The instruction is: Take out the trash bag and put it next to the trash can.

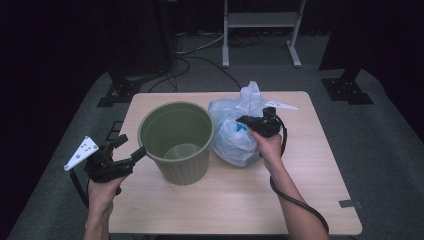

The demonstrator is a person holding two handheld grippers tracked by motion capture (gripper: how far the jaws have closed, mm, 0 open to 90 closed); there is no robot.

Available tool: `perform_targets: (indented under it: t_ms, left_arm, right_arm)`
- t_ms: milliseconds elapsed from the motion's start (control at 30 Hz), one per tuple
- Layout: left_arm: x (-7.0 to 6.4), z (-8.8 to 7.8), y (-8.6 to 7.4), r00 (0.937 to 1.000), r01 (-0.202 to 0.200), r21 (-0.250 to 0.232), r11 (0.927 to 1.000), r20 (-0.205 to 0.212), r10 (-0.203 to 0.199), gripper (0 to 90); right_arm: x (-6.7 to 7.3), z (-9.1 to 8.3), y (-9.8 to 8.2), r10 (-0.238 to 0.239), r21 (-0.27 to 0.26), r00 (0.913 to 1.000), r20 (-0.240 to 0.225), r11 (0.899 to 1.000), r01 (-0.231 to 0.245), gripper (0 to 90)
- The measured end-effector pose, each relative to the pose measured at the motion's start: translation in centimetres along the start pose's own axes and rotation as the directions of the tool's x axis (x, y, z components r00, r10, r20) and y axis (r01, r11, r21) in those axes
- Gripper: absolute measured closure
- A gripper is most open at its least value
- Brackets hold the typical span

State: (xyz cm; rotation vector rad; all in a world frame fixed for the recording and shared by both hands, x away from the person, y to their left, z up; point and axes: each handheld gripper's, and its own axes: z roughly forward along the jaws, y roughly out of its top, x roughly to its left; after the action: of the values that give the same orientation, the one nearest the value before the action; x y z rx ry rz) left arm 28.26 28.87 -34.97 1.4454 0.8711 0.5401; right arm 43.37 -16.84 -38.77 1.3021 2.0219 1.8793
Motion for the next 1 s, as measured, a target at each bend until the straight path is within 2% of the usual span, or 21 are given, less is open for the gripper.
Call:
perform_targets:
  t_ms: [400,667,767,900,967,1000]
  left_arm:
    - [0.2,-0.1,0.0,0.9999,0.005,0.001,1.0000,-0.009,-0.005,7.7]
    - [0.2,-0.3,0.0,0.9998,0.006,-0.001,1.0000,-0.017,-0.006,7.7]
    - [0.2,-0.3,-0.1,0.9998,0.007,-0.001,1.0000,-0.017,-0.007,7.7]
    - [0.2,-0.2,-0.3,0.9999,0.010,0.006,0.9999,-0.014,-0.010,7.7]
    - [0.2,-0.2,-0.3,0.9999,0.010,0.007,0.9999,-0.012,-0.010,7.7]
    - [0.1,-0.1,-0.3,0.9999,0.008,0.008,0.9999,-0.011,-0.008,7.7]
  right_arm:
    - [0.2,2.7,-2.1,0.002,0.041,0.9974,-0.073,0.999,0.001,88.9]
    - [0.3,4.1,-3.4,-0.017,0.083,0.9962,-0.086,0.996,0.024,88.6]
    - [0.3,4.1,-3.4,-0.022,0.081,0.9957,-0.090,0.996,0.029,85.9]
    - [0.5,3.3,-3.2,-0.031,0.063,0.9958,-0.086,0.997,0.036,72.6]
    - [0.5,3.0,-3.2,-0.038,0.057,0.9959,-0.082,0.997,0.043,71.1]
    - [0.6,2.4,-3.1,-0.050,0.047,0.9959,-0.076,0.997,0.053,65.4]
